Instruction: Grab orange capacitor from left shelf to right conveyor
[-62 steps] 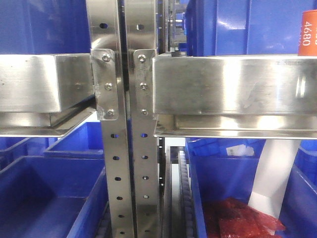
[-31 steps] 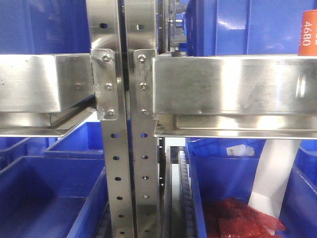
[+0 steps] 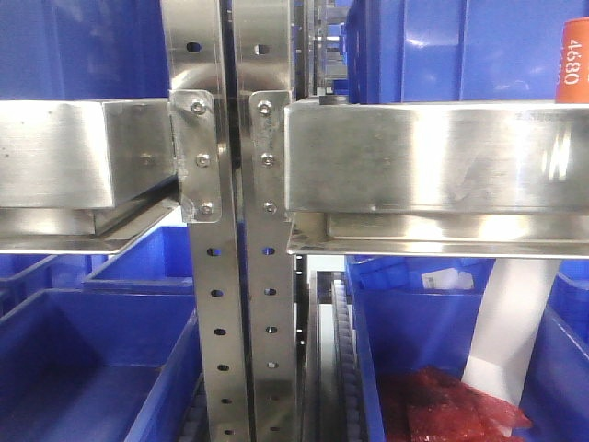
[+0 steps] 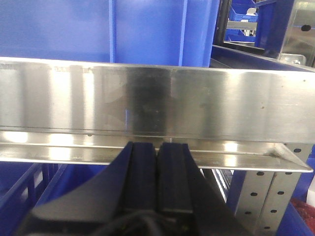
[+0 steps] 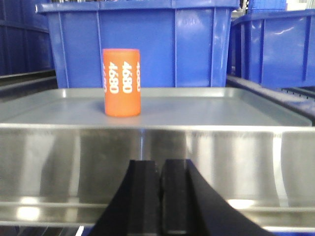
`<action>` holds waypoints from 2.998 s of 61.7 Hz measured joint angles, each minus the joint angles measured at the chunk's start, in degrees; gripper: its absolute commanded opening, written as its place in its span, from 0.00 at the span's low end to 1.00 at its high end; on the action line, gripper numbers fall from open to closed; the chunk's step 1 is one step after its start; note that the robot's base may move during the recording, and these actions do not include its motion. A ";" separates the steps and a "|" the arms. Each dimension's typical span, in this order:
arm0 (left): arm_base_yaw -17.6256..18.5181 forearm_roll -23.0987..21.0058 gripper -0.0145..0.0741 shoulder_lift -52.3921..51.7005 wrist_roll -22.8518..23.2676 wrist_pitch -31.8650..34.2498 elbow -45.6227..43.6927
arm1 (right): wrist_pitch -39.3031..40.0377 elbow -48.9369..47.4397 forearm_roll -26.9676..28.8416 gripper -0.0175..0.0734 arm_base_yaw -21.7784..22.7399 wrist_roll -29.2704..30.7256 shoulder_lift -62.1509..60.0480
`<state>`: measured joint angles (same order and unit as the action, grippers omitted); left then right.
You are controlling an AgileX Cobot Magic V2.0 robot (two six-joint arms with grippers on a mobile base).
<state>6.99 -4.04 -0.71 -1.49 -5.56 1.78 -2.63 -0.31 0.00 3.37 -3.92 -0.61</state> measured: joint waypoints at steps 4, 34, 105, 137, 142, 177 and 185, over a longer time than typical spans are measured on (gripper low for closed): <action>0.00 0.00 0.02 0.00 0.00 0.00 0.00 | -1.31 -3.45 0.00 0.26 0.00 0.00 0.00; 0.00 0.00 0.02 0.00 0.00 0.00 0.00 | -8.40 -27.93 0.00 0.66 -1.61 0.00 22.57; 0.00 0.00 0.02 0.00 0.00 0.00 0.00 | 26.24 -33.74 0.00 0.88 -5.93 -1.12 73.38; 0.00 0.00 0.02 0.00 0.00 0.00 0.00 | 28.38 -35.32 -1.31 0.49 -5.93 -3.18 79.84; 0.00 0.00 0.02 0.00 0.00 0.00 0.00 | 28.38 -35.32 -1.42 0.38 -5.93 -3.18 79.84; 0.00 0.00 0.02 0.00 0.00 0.00 0.00 | 5.65 -41.85 -4.18 0.33 -6.49 -3.18 58.82; 0.00 0.00 0.02 0.00 0.00 0.00 0.00 | -3.52 -42.51 -4.28 0.33 -8.55 -3.18 49.46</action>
<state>6.99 -4.04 -0.71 -1.49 -5.56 1.78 -6.15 -42.82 -4.28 -5.18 -7.10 48.85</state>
